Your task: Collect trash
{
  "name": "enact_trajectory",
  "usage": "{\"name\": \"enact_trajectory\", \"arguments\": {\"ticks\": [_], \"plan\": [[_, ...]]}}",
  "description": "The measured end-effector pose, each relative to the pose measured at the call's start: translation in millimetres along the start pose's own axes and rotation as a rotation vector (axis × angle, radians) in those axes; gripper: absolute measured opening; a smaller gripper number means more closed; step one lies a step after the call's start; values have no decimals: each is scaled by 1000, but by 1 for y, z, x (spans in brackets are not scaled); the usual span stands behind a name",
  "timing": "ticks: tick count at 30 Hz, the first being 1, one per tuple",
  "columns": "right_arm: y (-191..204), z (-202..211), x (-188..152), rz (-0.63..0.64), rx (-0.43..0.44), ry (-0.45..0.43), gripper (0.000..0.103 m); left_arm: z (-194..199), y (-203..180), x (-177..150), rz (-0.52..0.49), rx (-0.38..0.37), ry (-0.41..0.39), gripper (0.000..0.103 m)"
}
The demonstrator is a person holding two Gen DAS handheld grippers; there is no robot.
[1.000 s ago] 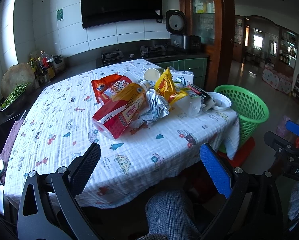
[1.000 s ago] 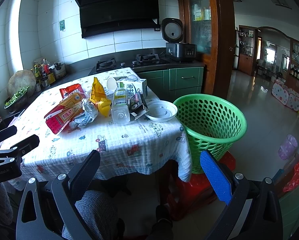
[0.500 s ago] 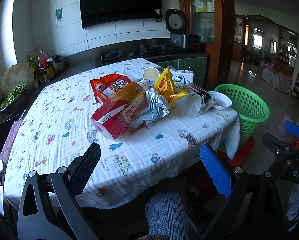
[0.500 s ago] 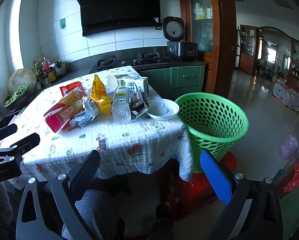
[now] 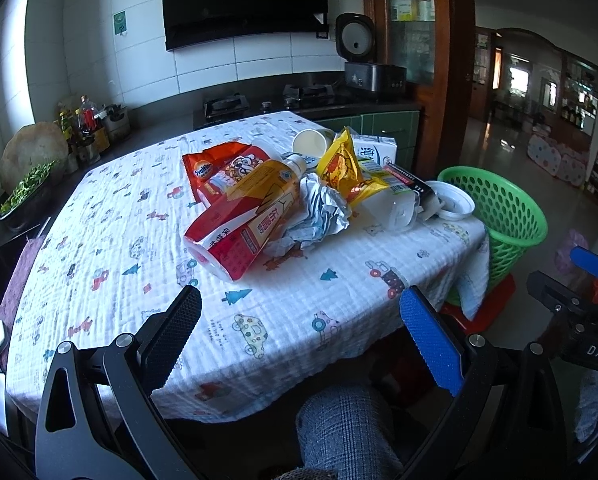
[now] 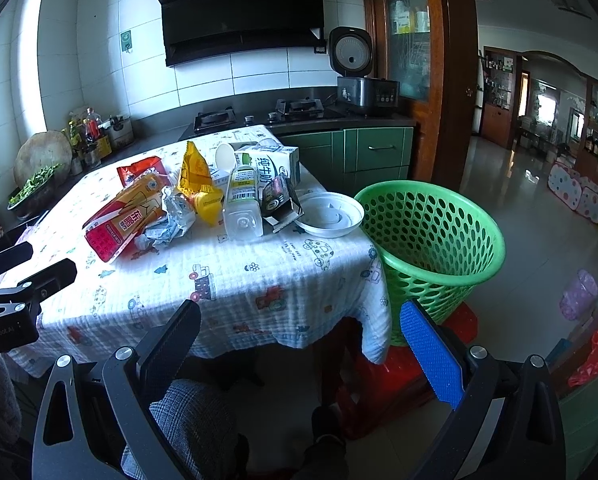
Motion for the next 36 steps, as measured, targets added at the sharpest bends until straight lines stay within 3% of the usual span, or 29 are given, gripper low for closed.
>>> {"name": "enact_trajectory", "arguments": {"ticks": [29,36], "plan": [[0,-56,27,16,76,37,97,-49,20,26,-11,37,27,98],[8,-69,52,41,120,13,96,-54,31,43,-20,52,8,98]]}}
Point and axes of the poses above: each gripper's, at about its wrist camera, not at the fingertips, and z roughly against the way its jaws point, y to its left, x to its top, the point moved 3 cm from there along -z, roughly the way its jaws point, and after that the axes turned 12 degrees about z, right-handed, at the moved point
